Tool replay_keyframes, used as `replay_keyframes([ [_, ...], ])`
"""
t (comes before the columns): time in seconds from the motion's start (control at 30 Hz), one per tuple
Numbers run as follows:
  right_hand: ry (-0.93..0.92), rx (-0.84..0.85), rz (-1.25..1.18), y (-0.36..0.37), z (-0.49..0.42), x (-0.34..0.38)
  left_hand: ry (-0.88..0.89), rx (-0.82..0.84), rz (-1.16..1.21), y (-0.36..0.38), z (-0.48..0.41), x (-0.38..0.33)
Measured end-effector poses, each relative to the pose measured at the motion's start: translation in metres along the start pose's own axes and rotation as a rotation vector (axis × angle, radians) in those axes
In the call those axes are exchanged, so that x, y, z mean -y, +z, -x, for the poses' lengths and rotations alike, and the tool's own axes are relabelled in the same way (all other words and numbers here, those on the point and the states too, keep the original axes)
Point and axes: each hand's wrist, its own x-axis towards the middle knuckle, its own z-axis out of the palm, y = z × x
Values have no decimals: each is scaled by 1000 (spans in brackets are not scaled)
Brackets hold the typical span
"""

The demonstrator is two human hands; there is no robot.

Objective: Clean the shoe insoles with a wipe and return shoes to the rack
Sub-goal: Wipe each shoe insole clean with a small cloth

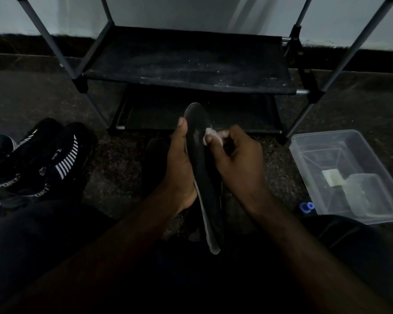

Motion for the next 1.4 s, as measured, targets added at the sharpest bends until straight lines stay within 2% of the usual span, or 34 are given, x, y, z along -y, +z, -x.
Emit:
replay_keyframes([
  [0.1,35,-1,-29,2,1,2,30,-16,-15,-1,0,1],
  [0.2,48,117,-240,9,13,16,-8,-26,-9,-2,0,0],
  [0.27,18,172,-240,10,16,17,-29,-35,3,-1,1,0],
  [0.33,6,146,-149,9,11,10,-12,-33,14,-4,0,0],
  [0.4,37,47,-52,3,1,0,10,-16,17,-2,-1,0],
  [0.5,87,-13,-65,0,-4,-3,32,-1,27,-1,-1,0],
  [0.57,107,58,-170,4,3,6,9,-4,16,-1,-1,0],
  [0.63,45,149,-241,7,11,15,-15,-17,27,0,0,0],
  [0.7,-36,187,-198,7,12,18,6,-27,48,-1,0,0],
  [0.83,-7,-37,19,-1,-4,-1,-2,23,49,1,1,-1],
  [0.9,36,-88,48,-3,-9,-7,8,45,26,4,2,-1],
  [1.0,28,7,-106,2,-1,3,-10,8,43,1,0,1],
  [1.1,-87,156,-154,8,11,18,-5,-33,74,-3,-2,0],
  [1.17,-132,134,-77,7,8,16,-6,-45,85,-3,-1,-3],
  [1.3,-15,-37,25,0,-6,-1,-22,24,54,0,-3,2],
  [1.4,2,2,-64,2,0,2,-31,13,54,-1,-1,2],
])
